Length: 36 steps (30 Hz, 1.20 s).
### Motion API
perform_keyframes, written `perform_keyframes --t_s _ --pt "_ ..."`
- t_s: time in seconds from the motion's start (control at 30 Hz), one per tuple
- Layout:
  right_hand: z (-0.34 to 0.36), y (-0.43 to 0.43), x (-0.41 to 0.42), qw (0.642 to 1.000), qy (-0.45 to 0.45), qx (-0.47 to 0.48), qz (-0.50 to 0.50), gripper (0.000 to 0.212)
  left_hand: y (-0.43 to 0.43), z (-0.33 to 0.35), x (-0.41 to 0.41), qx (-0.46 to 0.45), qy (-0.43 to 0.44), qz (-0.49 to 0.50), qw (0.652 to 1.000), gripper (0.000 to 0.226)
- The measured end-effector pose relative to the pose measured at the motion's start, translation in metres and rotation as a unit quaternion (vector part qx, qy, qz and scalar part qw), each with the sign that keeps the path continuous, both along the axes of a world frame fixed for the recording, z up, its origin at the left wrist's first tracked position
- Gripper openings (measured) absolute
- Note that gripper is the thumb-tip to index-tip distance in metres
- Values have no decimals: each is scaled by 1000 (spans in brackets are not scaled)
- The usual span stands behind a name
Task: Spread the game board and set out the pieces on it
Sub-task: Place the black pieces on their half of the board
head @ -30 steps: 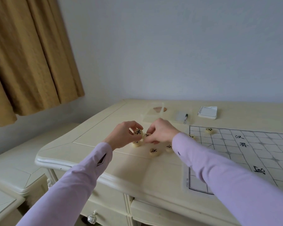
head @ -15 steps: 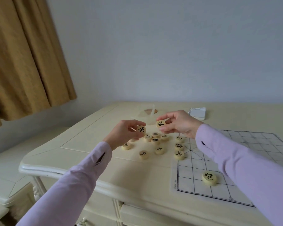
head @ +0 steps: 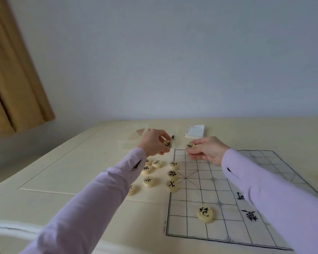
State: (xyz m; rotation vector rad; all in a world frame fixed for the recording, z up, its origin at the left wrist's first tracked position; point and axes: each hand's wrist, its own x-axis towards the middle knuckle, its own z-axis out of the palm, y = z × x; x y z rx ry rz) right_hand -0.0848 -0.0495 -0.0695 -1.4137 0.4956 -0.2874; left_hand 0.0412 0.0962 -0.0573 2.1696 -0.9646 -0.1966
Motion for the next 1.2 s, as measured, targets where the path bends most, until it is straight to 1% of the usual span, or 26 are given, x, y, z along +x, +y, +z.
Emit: perform_keyframes --t_s 0.13,0.23,0.3,0.43,0.73,0.83,0.97,1.0,1.07,1.2 --pt "-10 -5 3 995 67 -68 39 39 -22 -8 11 26 28 1 999 24" --pt "-17 -11 6 986 113 -107 54 39 -37 -10 16 46 29 5 998 24" --pt "-17 -13 8 983 123 -117 67 39 -47 -10 16 64 15 12 998 23" --pt "-15 -14 11 976 140 -136 96 38 -62 -9 15 106 -33 16 994 12" --pt "-17 -18 11 975 141 -134 112 37 -70 -9 14 173 -72 34 982 21" --pt "-17 -17 12 971 148 -149 110 37 -69 -11 15 195 -93 21 976 27" --pt "-17 -15 12 971 147 -157 104 37 -69 -15 12 213 -110 -9 971 13" --pt "-17 -15 12 970 147 -163 103 37 -69 -16 12 212 -121 -11 970 13" --pt "-17 -14 12 970 145 -170 99 37 -69 -19 12 202 -138 -7 970 27" --pt "-18 -10 8 969 133 -193 79 34 -61 -14 9 178 -132 -11 975 34"
